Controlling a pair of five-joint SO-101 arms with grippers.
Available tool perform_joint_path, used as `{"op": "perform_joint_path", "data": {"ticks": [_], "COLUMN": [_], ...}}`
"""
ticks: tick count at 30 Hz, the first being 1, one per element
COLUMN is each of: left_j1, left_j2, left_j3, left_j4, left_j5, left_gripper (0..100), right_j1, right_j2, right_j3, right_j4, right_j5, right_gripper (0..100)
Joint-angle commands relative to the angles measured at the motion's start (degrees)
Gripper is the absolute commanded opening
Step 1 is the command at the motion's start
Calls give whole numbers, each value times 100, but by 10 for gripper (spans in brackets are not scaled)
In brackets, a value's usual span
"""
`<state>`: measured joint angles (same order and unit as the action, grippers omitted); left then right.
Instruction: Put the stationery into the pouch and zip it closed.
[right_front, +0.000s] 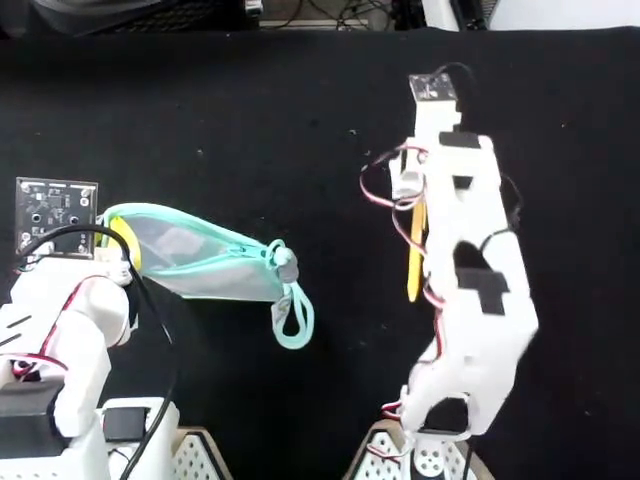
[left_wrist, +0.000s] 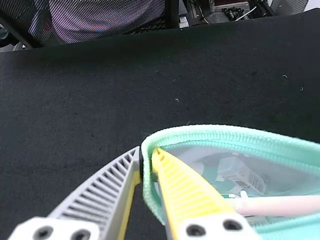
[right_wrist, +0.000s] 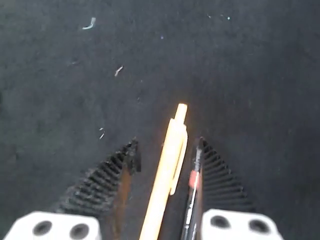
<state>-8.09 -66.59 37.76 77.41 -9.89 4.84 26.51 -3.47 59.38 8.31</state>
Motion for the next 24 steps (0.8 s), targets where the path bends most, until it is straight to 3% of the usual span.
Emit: {"op": "perform_joint_path", "data": {"ticks": [1, 8, 13, 24], "left_j1": [-40, -40, -40, -40], "left_j2": [123, 123, 123, 123], "left_j3": [963, 963, 963, 963], "left_j4": [53, 62, 53, 53], "left_j5": [-62, -62, -62, -62], "left_gripper": [46, 46, 46, 46], "right_j1": [79, 35, 35, -44], "right_j2": [497, 1560, 1851, 637], "right_j3": [-980, -2070, -2589, -2202], "right_j4": [273, 818, 1284, 1705], "right_j5": [0, 18, 492, 492], "right_gripper": [177, 167, 10, 12]}}
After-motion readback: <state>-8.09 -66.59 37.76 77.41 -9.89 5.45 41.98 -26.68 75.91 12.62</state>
